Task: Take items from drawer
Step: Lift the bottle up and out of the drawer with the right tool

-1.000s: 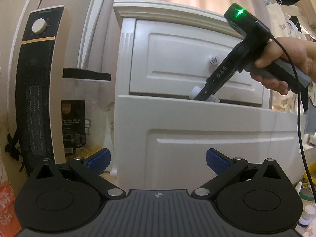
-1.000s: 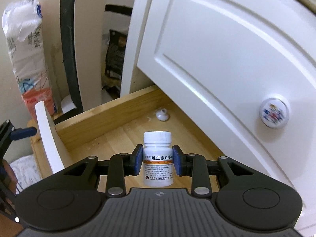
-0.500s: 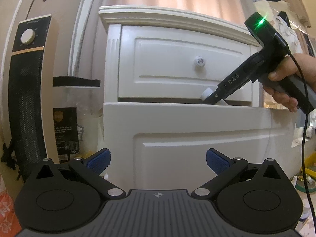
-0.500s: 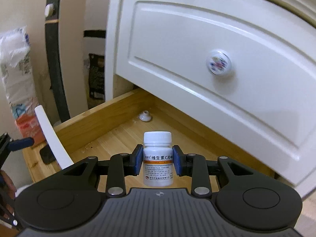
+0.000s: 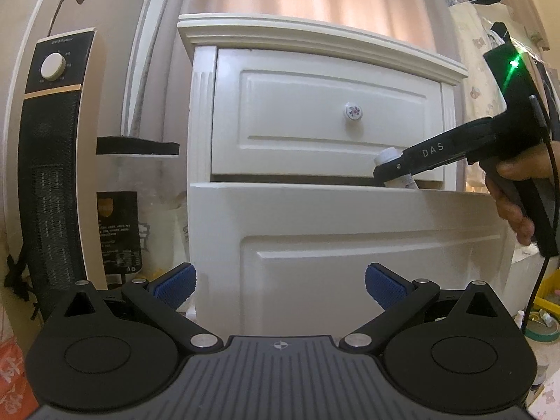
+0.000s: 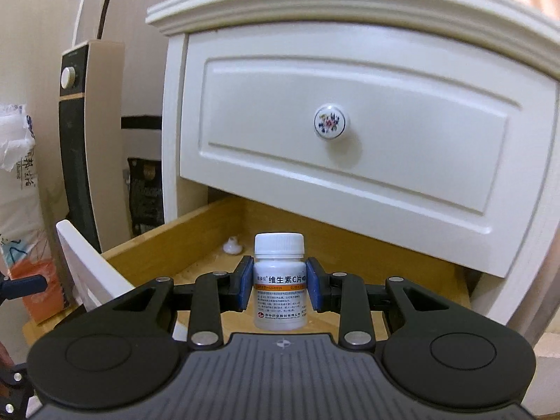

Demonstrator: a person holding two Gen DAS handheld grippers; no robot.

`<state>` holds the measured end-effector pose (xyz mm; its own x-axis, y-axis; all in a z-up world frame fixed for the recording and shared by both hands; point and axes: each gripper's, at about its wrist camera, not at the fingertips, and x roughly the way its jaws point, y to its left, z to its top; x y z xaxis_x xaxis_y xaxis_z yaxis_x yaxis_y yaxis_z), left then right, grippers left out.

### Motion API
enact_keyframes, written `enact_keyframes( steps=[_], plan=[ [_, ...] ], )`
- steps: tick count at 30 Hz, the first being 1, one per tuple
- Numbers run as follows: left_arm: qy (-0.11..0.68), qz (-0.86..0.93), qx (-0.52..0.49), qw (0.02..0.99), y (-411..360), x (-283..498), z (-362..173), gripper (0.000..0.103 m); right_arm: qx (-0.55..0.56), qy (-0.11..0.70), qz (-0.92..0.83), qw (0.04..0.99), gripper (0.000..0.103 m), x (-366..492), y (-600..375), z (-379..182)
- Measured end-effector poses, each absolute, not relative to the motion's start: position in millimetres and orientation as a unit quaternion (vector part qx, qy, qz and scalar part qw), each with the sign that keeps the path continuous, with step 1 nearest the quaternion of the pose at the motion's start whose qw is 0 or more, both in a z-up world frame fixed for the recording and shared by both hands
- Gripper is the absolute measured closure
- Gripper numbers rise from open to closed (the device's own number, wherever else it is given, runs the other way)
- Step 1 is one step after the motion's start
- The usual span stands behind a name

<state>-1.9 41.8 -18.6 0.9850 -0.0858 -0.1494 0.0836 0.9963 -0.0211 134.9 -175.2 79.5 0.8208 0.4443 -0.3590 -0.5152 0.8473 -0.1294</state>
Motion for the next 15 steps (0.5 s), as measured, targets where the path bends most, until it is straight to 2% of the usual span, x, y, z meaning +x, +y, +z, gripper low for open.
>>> enact_keyframes(
  steps=[8,15],
  plan=[
    [0.078,-0.062,0.004,0.995,31,-2,-19,0.000,-0.068,0.112,0.213,0.968,0.071,118,-180,51],
    [0.075,-0.062,0.006,0.995,28,-8,-17,0.000,-0.042,0.110,0.212,0.970,0.071,113,-189,50]
  ],
)
